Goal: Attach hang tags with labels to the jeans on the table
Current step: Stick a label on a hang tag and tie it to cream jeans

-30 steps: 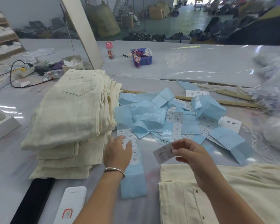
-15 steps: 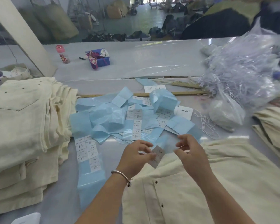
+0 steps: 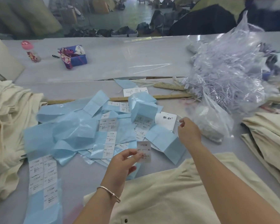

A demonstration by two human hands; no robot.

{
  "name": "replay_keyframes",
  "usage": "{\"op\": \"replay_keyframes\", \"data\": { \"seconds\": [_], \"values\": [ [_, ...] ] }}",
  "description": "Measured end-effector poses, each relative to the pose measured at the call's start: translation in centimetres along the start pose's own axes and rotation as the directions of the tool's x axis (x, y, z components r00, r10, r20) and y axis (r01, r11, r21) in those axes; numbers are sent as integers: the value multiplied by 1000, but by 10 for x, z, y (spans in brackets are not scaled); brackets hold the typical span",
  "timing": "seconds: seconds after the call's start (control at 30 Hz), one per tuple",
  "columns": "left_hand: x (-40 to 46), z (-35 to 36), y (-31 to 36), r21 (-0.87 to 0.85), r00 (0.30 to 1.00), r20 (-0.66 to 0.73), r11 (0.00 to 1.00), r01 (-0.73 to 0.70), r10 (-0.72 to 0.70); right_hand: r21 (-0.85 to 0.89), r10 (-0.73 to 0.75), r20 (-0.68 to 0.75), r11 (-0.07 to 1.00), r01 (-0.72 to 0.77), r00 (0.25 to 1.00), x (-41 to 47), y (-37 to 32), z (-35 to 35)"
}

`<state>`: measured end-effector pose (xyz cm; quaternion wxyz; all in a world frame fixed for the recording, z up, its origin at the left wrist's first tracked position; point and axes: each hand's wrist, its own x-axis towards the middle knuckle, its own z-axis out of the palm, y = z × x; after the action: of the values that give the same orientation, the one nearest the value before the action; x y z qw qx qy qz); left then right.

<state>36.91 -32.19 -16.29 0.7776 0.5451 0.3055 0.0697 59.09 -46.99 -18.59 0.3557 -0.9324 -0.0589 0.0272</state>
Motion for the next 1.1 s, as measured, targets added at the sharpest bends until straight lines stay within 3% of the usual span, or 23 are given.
{"op": "replay_keyframes", "data": {
  "seconds": [0.17,0.37,0.9,1.0,1.1],
  "values": [
    [25,13,-3,2,999,30,1000,28,-28,-250,-144,261,945,211,954,46,-12,13],
    [48,37,9,41,997,79,999,-13,10,-425,-152,382,847,319,912,74,-12,24],
    [49,33,3,126,996,85,992,-27,16,-588,-299,405,638,497,864,76,-5,24],
    [48,31,4,130,996,87,991,-38,26,-538,-341,393,668,514,854,73,-4,21],
    [47,27,5,123,997,66,991,-47,39,-309,-353,266,850,426,897,69,-2,20]
  ]
}}
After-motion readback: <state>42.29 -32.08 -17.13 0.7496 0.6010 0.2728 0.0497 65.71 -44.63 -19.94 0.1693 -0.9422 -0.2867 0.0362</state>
